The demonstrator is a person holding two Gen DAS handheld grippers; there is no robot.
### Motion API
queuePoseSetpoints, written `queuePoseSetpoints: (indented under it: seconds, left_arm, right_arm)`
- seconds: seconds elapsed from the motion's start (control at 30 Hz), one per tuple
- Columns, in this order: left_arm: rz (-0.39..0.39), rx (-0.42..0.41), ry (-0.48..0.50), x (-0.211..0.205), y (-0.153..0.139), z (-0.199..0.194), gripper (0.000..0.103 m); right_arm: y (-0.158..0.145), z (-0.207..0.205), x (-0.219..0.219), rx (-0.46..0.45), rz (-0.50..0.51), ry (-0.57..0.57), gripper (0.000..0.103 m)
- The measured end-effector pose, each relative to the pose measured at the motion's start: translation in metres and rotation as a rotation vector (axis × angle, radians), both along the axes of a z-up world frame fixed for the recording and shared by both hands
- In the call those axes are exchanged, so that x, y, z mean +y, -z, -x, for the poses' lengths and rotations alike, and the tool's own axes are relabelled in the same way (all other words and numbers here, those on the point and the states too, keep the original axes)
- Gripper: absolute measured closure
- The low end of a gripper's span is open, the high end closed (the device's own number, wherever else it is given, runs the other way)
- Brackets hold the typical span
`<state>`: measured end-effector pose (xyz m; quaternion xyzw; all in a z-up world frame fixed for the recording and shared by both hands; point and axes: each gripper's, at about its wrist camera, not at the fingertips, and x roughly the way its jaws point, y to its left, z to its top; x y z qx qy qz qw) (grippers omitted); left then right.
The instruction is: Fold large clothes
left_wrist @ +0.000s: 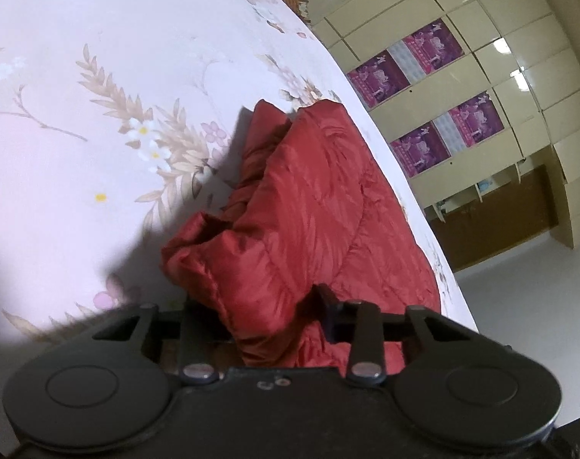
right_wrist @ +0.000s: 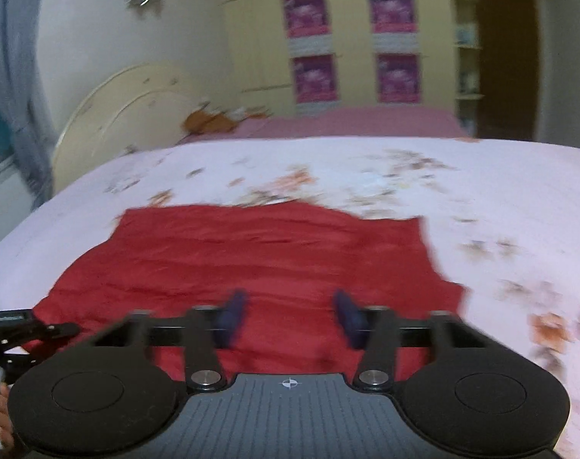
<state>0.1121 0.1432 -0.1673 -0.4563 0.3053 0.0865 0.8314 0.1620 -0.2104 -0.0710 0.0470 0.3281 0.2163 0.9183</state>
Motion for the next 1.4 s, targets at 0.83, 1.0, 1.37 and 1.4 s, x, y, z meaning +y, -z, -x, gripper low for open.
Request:
queuePoseSetpoints:
  seconds: [0.83, 1.0, 1.37, 1.4]
  left_arm:
    - [-0.127, -0.021, 0.166, 0.002, -0.012, -0.007, 0.072]
    - [-0.259, -0.097, 0.207, -0.013, -0.040, -0.008, 0.079]
    - [-0.538, -0.322, 0.579, -0.127, -0.127, -0.046, 0.080]
    - [-0.551, -0.327, 0.612, -0.139, -0.130, -0.050, 0.080]
  right_arm:
    - [0.081, -0.051, 0.108, 0.104, 0.221, -0.153, 0.095]
    - [0.090, -0.059, 0.109, 0.132, 0.203, -0.158, 0.096]
    - [0.090, -0.079, 0.076, 0.231, 0.023, -0.187, 0.096]
    - [0.086, -0.082, 0.069, 0.251, 0.011, -0.179, 0.096]
